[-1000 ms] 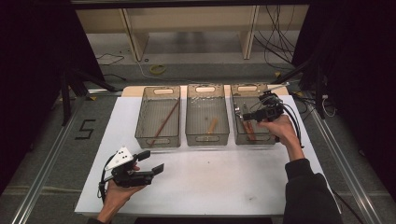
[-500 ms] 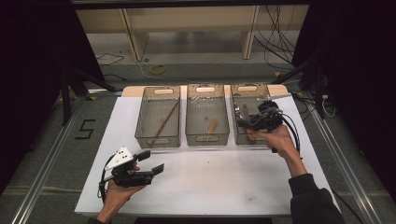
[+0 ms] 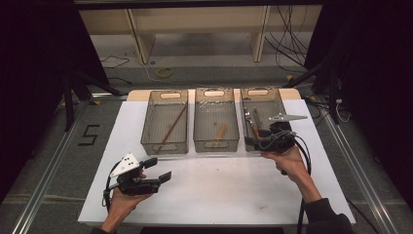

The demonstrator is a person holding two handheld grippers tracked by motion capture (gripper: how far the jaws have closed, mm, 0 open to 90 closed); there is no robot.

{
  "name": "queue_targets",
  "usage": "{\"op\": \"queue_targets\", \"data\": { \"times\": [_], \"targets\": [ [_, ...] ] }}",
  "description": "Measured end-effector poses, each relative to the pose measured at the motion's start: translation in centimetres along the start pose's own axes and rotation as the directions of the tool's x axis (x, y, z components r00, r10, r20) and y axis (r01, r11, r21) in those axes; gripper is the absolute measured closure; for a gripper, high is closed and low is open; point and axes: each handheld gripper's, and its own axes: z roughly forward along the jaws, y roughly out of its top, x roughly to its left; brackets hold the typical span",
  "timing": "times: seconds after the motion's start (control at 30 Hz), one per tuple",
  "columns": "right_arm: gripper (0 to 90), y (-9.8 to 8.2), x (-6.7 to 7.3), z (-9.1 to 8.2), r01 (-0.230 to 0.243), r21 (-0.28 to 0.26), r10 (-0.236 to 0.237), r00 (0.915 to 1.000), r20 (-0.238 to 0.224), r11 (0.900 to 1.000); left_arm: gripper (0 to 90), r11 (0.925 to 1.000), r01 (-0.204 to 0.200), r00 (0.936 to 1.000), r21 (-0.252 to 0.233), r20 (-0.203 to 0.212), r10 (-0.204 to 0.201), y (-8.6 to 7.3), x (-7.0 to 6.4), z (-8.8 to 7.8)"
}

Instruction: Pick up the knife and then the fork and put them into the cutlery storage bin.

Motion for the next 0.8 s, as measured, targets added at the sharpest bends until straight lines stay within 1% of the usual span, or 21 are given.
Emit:
{"op": "queue_targets", "data": {
  "times": [0.1, 0.2, 0.37, 0.57, 0.63, 0.73, 0.77, 0.8],
  "targets": [
    [30.1, -0.5, 0.3, -0.3, 0.012, -0.023, -0.012, 0.9999, -0.003, 1.000, 19.7, 1.0000, -0.004, 1.0000, 0.005, 0.001, 0.004, 0.0, 0.0, 0.0],
    [30.0, -1.0, 0.5, -0.4, 0.013, -0.040, -0.013, 0.9998, -0.014, 0.999, 19.7, 1.0000, 0.002, 1.0000, 0.004, 0.003, -0.002, 0.0, 0.0, 0.1],
    [28.7, -1.9, 0.8, -0.6, 0.019, -0.044, -0.020, 0.9994, -0.027, 0.999, 19.7, 1.0000, 0.003, 1.0000, 0.005, 0.006, -0.003, 0.0, 0.0, 0.1],
    [27.7, -2.7, 1.1, -1.1, 0.030, -0.070, -0.031, 0.9993, -0.022, 0.997, 19.7, 1.0000, 0.000, 0.9999, 0.009, 0.011, 0.000, 0.0, 0.0, 0.3],
    [27.1, -3.1, 1.1, -1.3, 0.027, -0.083, -0.029, 0.9994, -0.021, 0.996, 19.7, 0.9999, -0.003, 0.9999, 0.015, 0.014, 0.003, 0.0, -0.1, 0.3],
    [26.6, -3.7, 1.0, -1.5, 0.036, -0.099, -0.038, 0.9992, -0.016, 0.994, 19.7, 0.9999, -0.003, 0.9999, 0.017, 0.015, 0.003, 0.0, -0.1, 0.3],
    [26.5, -3.9, 1.1, -1.6, 0.031, -0.104, -0.033, 0.9993, -0.020, 0.994, 19.7, 0.9999, -0.002, 0.9999, 0.017, 0.016, 0.002, 0.0, -0.1, 0.3],
    [26.0, -4.2, 1.1, -1.7, 0.035, -0.109, -0.037, 0.9991, -0.022, 0.993, 19.7, 0.9999, 0.000, 0.9998, 0.016, 0.017, 0.000, 0.0, -0.1, 0.3]
  ]
}}
